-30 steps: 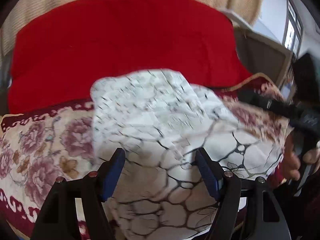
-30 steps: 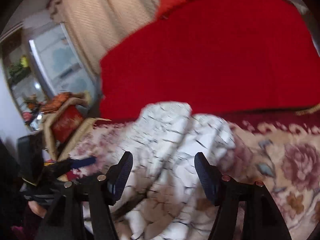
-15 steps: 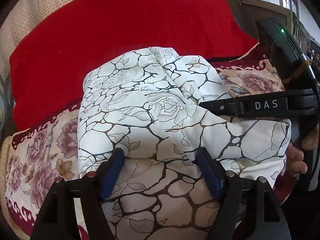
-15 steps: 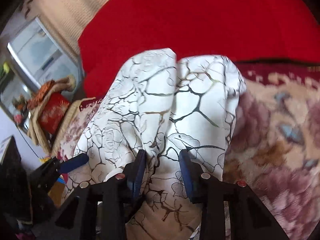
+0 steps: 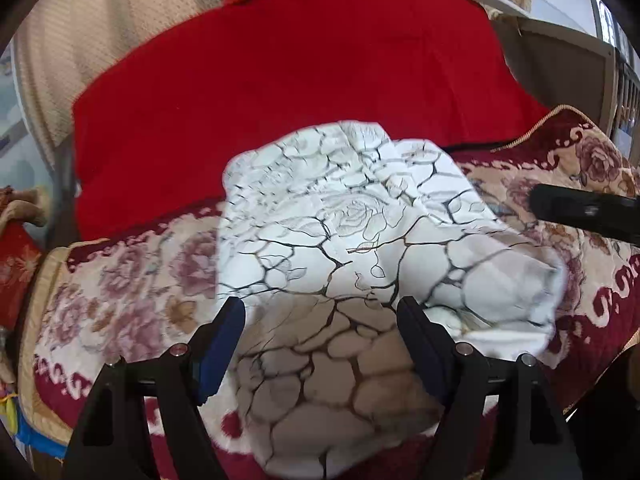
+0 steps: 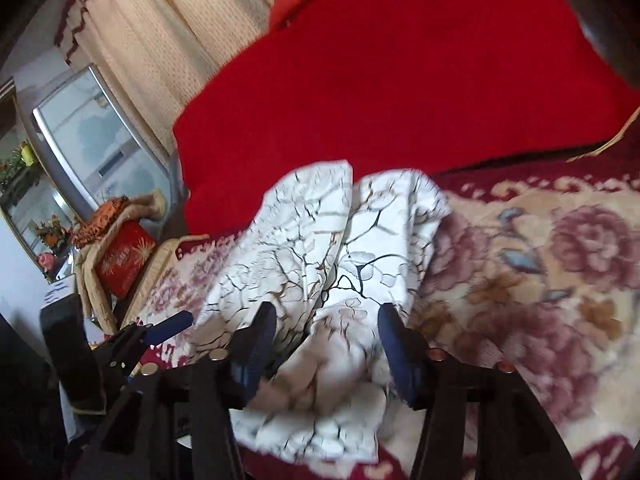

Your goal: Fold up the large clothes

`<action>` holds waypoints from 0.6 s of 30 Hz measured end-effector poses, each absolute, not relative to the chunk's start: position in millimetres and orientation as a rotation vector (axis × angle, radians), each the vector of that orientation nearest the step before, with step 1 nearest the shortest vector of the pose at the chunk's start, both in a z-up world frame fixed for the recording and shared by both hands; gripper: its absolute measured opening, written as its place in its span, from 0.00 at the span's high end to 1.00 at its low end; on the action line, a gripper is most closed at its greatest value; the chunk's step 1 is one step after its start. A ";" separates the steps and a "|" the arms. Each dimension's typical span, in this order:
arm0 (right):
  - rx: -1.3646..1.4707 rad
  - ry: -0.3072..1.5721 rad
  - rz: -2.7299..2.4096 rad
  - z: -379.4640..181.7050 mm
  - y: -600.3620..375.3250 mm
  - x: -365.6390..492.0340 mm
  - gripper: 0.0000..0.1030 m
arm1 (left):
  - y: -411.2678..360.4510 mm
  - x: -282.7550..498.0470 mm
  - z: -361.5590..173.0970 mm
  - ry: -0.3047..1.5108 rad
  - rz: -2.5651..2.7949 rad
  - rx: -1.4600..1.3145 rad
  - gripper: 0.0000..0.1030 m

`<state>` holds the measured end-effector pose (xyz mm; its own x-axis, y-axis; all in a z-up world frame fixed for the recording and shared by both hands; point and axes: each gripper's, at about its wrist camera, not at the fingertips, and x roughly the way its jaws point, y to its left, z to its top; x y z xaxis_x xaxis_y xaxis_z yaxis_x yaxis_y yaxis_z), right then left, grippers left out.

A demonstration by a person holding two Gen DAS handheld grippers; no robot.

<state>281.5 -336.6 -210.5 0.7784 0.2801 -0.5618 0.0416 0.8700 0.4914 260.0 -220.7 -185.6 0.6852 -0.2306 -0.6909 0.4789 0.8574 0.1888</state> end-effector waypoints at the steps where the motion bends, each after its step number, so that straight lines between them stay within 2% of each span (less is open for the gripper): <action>1: 0.493 0.660 0.123 -204.1 -335.9 272.5 0.44 | -219.2 252.8 -179.0 0.692 -0.395 0.376 0.23; 5: 0.430 0.614 0.073 -173.1 -332.6 241.9 0.43 | -213.7 227.0 -150.0 0.617 -0.346 0.384 0.21; 9: 0.420 0.542 0.032 -140.0 -335.3 204.1 0.30 | -204.4 200.6 -115.8 0.534 -0.310 0.362 0.13; 14: 0.343 0.468 -0.018 -94.1 -322.1 164.9 0.28 | -193.6 163.8 -71.3 0.403 -0.249 0.349 0.04; 18: 0.303 0.431 -0.047 -65.2 -312.2 137.1 0.27 | -183.1 141.6 -39.5 0.348 -0.201 0.330 0.03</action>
